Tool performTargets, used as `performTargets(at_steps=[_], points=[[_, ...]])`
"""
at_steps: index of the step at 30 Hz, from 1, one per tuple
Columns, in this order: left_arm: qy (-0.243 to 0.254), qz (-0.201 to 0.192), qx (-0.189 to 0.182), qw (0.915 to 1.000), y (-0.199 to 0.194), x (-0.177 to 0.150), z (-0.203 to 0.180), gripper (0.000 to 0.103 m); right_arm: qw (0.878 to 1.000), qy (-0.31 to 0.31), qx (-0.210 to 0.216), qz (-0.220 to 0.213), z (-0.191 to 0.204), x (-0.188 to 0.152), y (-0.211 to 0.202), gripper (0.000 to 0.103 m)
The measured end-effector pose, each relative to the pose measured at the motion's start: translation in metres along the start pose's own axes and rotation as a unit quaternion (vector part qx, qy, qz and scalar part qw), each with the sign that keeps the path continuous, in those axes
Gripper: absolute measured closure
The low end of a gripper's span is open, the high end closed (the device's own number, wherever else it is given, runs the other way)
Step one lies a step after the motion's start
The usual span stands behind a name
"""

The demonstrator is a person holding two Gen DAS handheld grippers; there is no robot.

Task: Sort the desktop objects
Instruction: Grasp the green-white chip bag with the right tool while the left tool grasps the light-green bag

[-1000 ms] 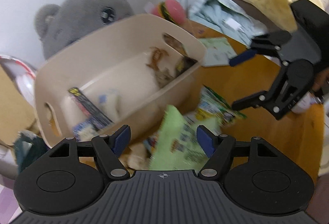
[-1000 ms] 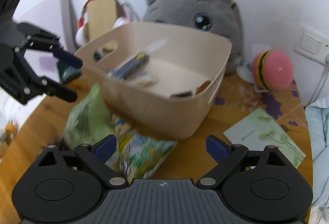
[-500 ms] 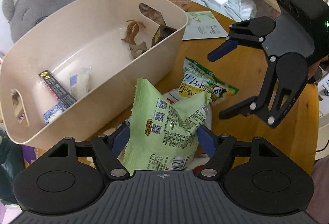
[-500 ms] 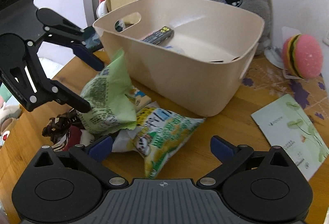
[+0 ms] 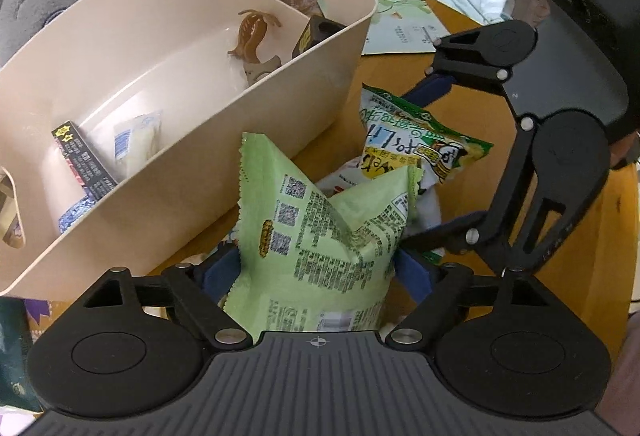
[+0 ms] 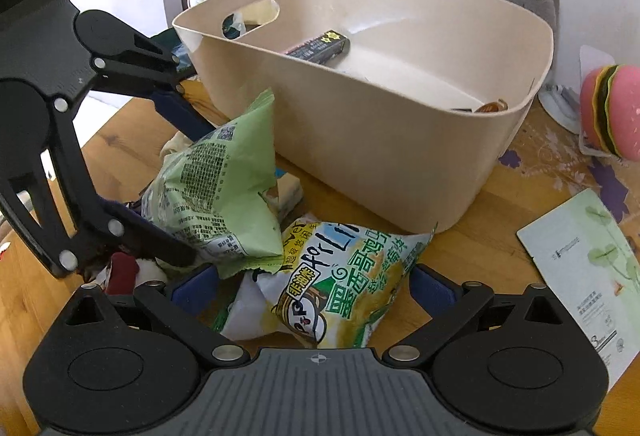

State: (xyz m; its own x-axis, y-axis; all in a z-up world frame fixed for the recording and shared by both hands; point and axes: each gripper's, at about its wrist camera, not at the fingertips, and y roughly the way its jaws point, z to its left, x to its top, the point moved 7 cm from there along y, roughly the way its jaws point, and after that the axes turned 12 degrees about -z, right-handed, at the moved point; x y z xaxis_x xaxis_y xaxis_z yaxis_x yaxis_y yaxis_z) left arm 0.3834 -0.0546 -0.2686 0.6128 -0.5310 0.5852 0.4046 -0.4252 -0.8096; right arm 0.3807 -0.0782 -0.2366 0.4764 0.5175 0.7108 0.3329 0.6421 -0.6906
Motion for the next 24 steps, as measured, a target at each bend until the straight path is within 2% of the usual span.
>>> performTargets(at_steps=[4,6,8,10,13,18,24], points=[[-0.004,0.006,0.002,1.0,0.009,0.0,0.0,0.018,1.0,0.007,-0.009,0.009,-0.005,-0.006,0.005,0.0],[-0.008,0.011,0.012,0.9998,0.016,0.0,0.0,0.018,1.0,0.011,-0.009,0.009,-0.006,-0.011,0.003,0.004],[-0.009,0.012,0.007,0.9999,0.019,0.0,-0.001,0.019,1.0,0.018,-0.009,0.01,-0.008,-0.013,0.003,0.021],[-0.012,0.012,0.001,0.9999,0.019,0.0,-0.002,0.026,1.0,0.023,-0.006,0.018,-0.012,-0.016,0.004,0.03],[-0.017,0.012,-0.003,0.9998,0.018,0.0,-0.003,0.037,1.0,0.028,-0.005,0.014,-0.013,-0.019,0.001,0.034],[-0.024,0.009,-0.004,0.9997,0.014,-0.003,-0.004,0.042,1.0,0.016,-0.01,0.01,-0.011,-0.023,-0.005,0.037],[-0.044,-0.007,0.002,0.999,0.002,-0.002,0.002,0.043,1.0,0.016,-0.012,0.004,-0.009,-0.026,-0.016,0.038]])
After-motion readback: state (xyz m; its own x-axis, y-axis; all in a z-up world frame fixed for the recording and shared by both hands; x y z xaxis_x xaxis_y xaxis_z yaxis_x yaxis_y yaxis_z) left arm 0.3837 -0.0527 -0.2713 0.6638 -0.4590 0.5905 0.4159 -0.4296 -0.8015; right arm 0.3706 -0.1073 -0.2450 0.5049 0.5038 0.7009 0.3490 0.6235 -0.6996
